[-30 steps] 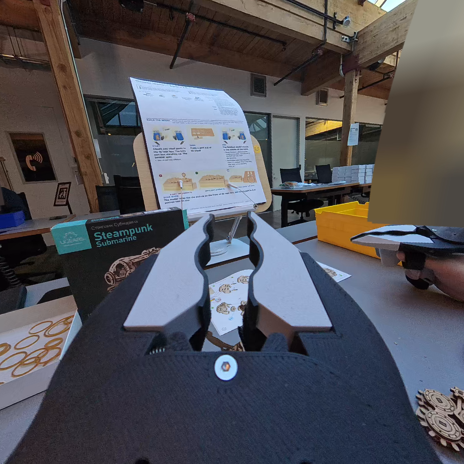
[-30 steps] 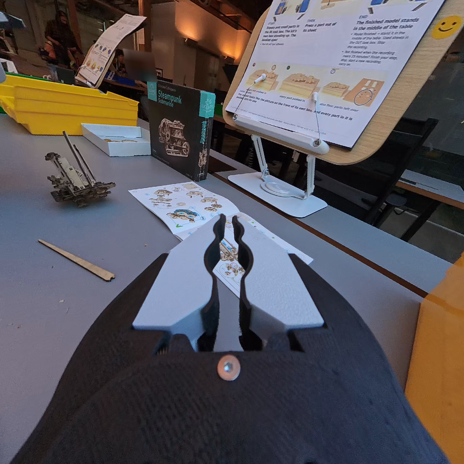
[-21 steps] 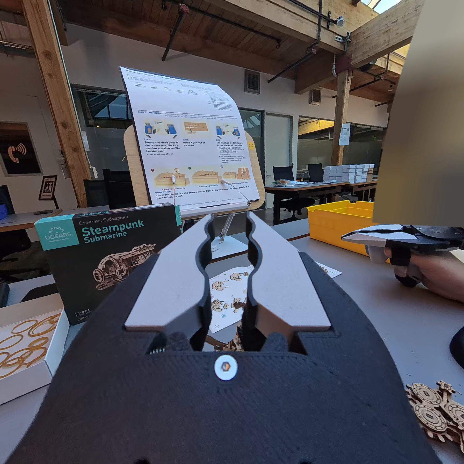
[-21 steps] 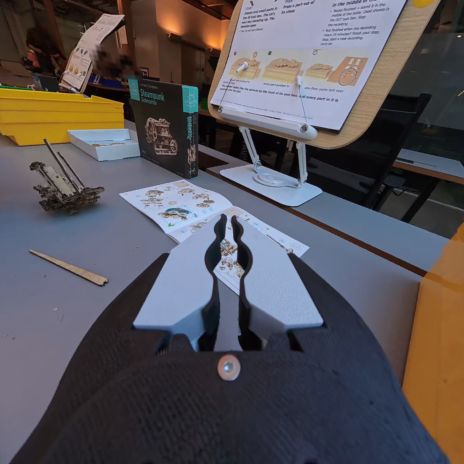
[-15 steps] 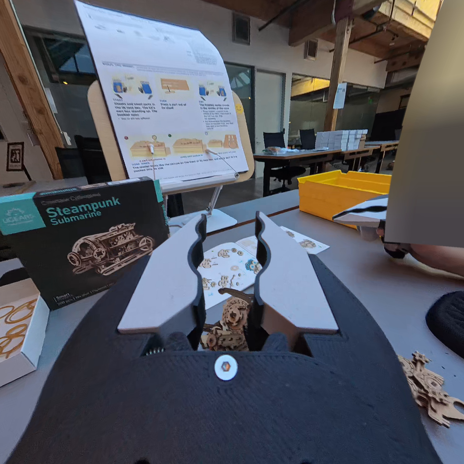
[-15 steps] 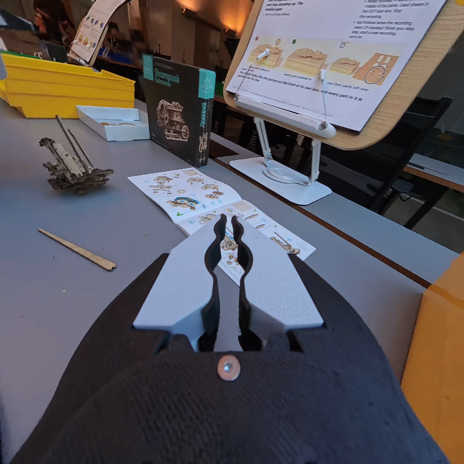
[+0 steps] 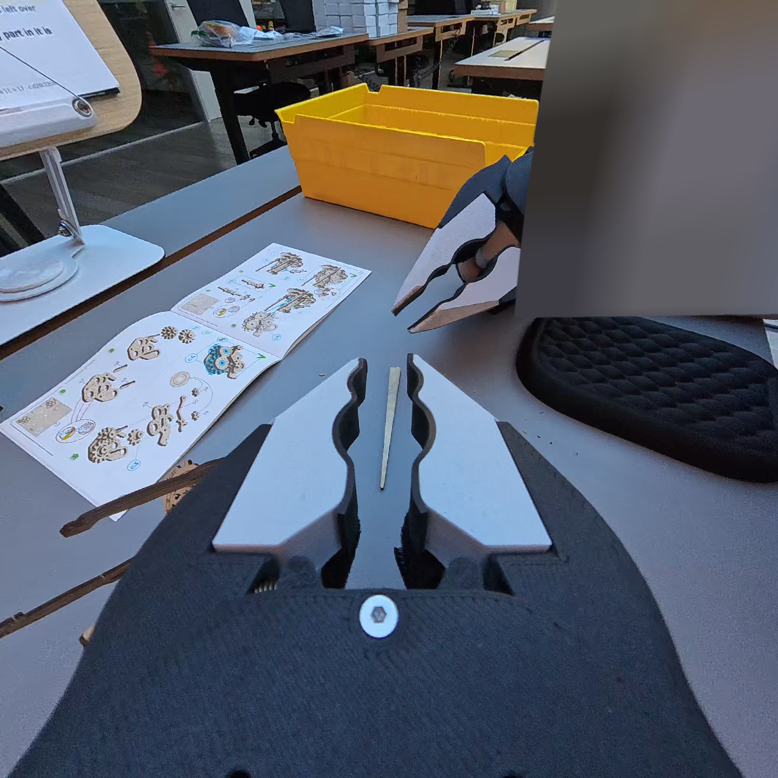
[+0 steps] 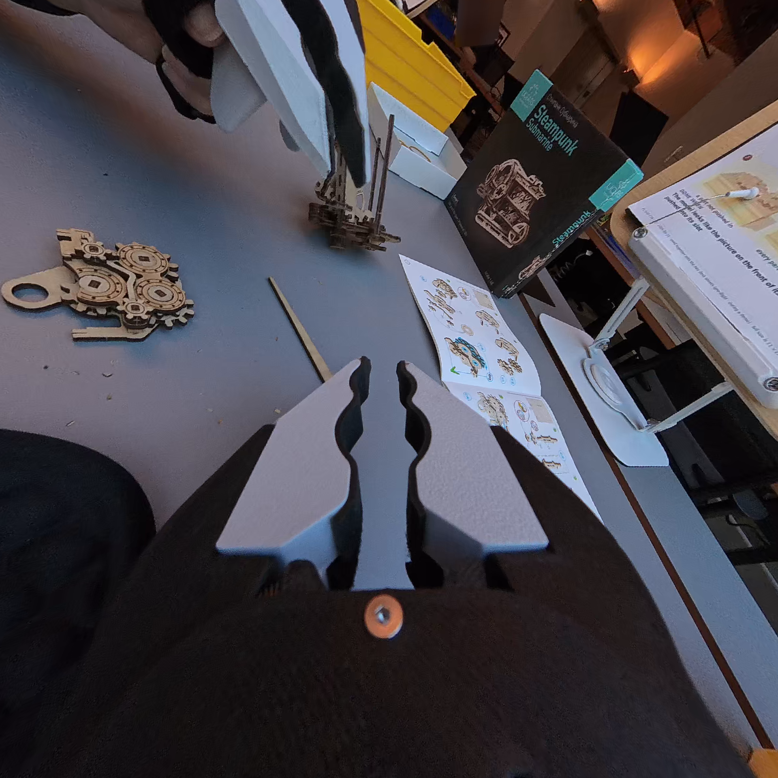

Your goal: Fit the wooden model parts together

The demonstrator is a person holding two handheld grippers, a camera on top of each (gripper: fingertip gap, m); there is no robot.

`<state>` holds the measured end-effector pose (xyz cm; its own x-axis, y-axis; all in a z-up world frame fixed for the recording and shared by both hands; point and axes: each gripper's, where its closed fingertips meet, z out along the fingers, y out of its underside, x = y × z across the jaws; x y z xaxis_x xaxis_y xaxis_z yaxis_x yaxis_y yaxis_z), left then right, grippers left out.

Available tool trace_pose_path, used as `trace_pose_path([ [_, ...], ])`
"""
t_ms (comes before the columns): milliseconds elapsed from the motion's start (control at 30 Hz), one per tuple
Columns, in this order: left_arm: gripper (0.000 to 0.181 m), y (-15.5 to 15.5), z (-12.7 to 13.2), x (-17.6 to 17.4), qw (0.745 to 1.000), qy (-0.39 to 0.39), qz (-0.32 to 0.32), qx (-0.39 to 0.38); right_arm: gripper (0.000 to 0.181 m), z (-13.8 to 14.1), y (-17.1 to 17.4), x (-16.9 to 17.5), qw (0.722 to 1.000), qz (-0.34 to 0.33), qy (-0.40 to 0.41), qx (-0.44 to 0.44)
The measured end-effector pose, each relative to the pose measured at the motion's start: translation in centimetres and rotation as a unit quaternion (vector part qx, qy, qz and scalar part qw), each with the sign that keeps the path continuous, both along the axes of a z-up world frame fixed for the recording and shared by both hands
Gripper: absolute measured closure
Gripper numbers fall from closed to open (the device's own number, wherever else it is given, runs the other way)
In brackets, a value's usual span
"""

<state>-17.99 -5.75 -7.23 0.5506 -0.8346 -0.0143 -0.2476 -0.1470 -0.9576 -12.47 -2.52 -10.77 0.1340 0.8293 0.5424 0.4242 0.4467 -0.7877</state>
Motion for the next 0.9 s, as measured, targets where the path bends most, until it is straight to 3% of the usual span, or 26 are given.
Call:
trace_pose_path([
  [200,0.167,-0.4,0.1,-0.2,1.0,0.011,-0.015,0.001,0.169,-0.4,0.3,0.0,1.0,-0.002,0.0,-0.013],
  [300,0.167,-2.9,-1.0,0.5,0.991,0.018,-0.109,-0.081,0.169,-0.5,0.3,-0.1,1.0,-0.001,-0.001,-0.011],
  [400,0.148,-5.4,-1.6,0.9,0.975,0.026,-0.184,-0.122,0.169,-0.7,0.4,-0.1,1.0,0.0,-0.002,-0.016],
  [467,0.128,-5.9,-2.9,0.9,0.972,0.07,-0.196,-0.107,0.169,-0.5,0.4,0.0,1.0,0.0,0.006,-0.019],
  [633,0.112,-7.4,-4.9,1.7,0.961,0.127,-0.229,-0.093,0.169,-0.2,0.5,0.0,1.0,0.0,0.015,-0.023],
  [900,0.121,-7.7,-7.8,1.5,0.947,0.204,-0.23,-0.093,0.169,-0.1,0.7,0.1,0.999,-0.002,0.022,-0.025],
])
